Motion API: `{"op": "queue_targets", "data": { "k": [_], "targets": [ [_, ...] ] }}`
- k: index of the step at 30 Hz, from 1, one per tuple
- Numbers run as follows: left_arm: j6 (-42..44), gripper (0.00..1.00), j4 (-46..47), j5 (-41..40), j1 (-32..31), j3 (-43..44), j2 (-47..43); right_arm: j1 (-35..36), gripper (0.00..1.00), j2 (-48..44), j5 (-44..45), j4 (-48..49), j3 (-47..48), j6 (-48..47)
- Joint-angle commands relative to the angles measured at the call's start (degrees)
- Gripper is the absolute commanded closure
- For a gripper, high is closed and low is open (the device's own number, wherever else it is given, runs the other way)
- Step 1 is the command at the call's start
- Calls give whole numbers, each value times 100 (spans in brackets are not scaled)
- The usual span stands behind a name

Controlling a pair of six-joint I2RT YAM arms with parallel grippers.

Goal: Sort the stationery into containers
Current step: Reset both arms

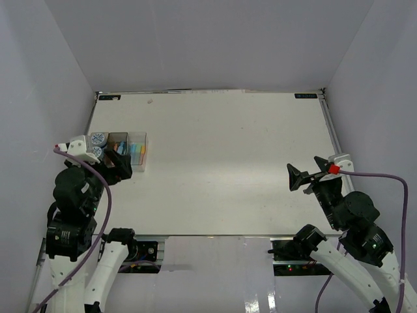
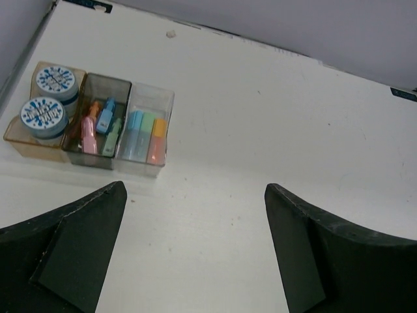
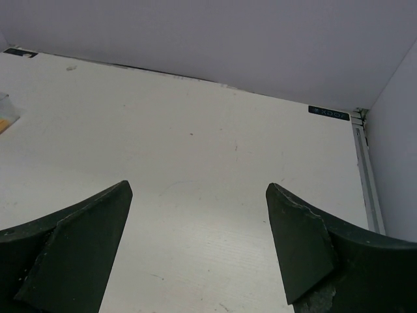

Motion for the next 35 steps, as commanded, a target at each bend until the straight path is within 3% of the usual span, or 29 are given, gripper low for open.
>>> {"op": "queue_targets", "data": {
  "k": [1,9,35],
  "targets": [
    [-460,2,-604,-724,-307,-62,-547,8,10,-214,568,30,153,-113],
    [-373,2,-717,-1113,-677,-282,-1919,8,10,-337,771,30,65,-52],
    [-355,2,-718,-920,-773,-273,-1717,8,10,-382,657,206,-146,-156]
  ]
}}
